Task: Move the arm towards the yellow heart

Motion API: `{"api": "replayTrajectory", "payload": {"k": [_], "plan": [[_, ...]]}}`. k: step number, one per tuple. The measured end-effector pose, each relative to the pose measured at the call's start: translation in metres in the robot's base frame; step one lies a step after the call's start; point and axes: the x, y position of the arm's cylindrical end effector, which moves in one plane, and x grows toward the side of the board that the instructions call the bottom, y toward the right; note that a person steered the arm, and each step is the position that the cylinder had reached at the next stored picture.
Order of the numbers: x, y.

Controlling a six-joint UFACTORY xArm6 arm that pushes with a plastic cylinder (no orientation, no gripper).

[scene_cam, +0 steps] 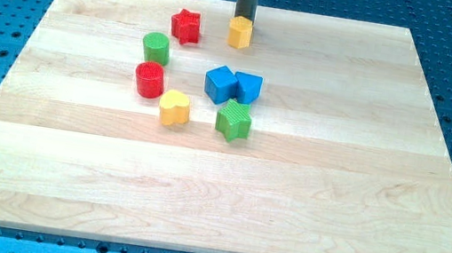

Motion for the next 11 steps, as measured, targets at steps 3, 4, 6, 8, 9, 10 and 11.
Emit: {"api": "replayTrajectory", "payload": {"k": [3,4,6,8,9,10,11], "plan": [[-0.043,-0.058],[-0.040,-0.096],[-0.008,-0.118],[-0.008,-0.123],[0.005,-0.198],[0.047,-0.239],[0.126,-0.239]]}}
